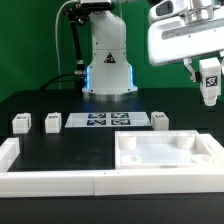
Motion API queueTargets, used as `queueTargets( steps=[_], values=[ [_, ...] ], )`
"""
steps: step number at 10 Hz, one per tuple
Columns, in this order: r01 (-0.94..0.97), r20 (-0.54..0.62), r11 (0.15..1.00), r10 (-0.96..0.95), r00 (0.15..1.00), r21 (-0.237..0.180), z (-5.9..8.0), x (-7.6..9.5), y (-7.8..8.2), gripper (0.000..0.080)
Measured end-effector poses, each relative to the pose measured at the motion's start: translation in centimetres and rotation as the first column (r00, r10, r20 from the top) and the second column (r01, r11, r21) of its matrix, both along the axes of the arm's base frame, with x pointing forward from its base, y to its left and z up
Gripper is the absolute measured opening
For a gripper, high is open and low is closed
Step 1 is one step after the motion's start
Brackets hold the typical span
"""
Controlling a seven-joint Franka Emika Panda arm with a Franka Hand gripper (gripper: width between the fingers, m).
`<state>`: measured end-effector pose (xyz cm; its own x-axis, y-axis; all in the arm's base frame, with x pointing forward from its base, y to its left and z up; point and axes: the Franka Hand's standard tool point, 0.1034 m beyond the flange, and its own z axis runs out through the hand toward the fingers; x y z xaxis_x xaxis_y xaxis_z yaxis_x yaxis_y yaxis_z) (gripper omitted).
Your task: Assemble square table
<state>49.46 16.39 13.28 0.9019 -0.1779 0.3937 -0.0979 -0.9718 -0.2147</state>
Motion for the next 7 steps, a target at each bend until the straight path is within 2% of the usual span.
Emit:
queueTargets(
  steps=[1,2,4,5,6,7],
  values=[
    [-0.025,0.034,1.000,0.026,0.999,-0.011,-0.6,-0.2,0.2,0.0290],
    [-0.096,0.039,0.993,0.099,0.994,-0.062,-2.6,0.0,-0.6,0.0290],
    [-0.173,0.060,0.978,0.181,0.982,-0.117,-2.9,2.1,-1.3,0.0290],
    [-0.207,0.066,0.966,0.219,0.974,-0.152,-3.2,3.3,-2.5,0.0290],
    [-0.217,0.077,0.962,0.232,0.970,-0.167,-2.8,4.3,-3.0,0.0290],
    [-0.220,0.077,0.962,0.234,0.969,-0.165,-2.9,4.0,-2.7,0.0290]
  ],
)
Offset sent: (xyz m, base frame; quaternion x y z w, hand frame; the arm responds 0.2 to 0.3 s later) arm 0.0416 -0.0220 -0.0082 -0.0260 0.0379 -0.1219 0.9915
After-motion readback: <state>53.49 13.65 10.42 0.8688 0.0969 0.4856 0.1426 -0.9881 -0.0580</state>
